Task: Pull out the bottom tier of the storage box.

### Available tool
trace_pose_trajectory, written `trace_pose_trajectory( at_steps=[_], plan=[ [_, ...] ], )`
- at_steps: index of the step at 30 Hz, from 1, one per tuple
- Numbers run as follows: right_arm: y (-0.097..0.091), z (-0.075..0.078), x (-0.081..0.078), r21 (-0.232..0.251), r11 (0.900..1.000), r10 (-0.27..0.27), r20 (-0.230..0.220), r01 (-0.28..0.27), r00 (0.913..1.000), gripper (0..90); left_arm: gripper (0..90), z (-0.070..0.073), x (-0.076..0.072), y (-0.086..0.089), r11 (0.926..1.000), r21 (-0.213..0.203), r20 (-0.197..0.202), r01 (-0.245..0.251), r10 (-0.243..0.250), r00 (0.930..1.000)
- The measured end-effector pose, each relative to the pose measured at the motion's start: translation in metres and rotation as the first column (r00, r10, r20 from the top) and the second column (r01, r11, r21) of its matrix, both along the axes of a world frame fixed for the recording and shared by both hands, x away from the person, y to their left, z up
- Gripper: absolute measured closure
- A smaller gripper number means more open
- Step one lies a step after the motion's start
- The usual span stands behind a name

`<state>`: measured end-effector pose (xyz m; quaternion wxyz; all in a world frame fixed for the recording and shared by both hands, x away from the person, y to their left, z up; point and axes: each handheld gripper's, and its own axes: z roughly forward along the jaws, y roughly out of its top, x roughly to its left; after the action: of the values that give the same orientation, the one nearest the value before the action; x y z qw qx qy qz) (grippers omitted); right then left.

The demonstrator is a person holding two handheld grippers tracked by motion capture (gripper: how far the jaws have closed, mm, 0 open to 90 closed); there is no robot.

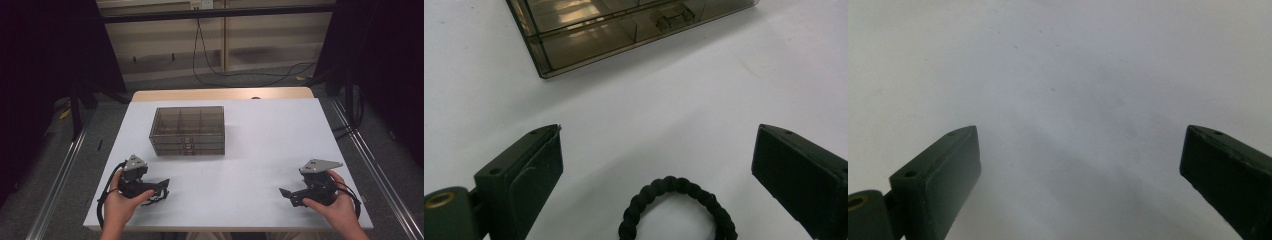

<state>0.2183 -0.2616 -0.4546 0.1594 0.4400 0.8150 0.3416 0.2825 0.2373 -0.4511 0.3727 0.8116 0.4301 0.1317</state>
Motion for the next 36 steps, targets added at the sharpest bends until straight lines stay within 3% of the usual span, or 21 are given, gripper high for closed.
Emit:
trace_pose_trajectory(
  at_steps=[3,18,23,36],
  plan=[
    [0.001,-0.002,0.000,0.001,1.0000,0.002,-0.020,-0.002,0.9998,2.8,6.4,0.000,0.002,-0.003,0.9999,0.009,-0.021,0.011,-0.011,0.9997],
    [0.004,-0.004,0.005,-0.016,0.9996,0.024,-0.021,-0.025,0.9995,3.0,8.3,0.001,0.007,-0.015,0.9992,0.018,-0.074,-0.036,0.037,0.9966],
    [0.005,-0.004,0.006,-0.006,0.9998,0.021,-0.026,-0.021,0.9994,3.1,9.7,0.003,0.009,-0.021,0.9990,0.039,-0.098,-0.019,0.023,0.9949],
    [0.007,-0.003,0.005,-0.006,0.9996,0.028,-0.023,-0.028,0.9994,3.3,13.9,0.004,0.018,-0.040,0.9961,0.065,-0.124,-0.059,0.067,0.9900]
  ],
)
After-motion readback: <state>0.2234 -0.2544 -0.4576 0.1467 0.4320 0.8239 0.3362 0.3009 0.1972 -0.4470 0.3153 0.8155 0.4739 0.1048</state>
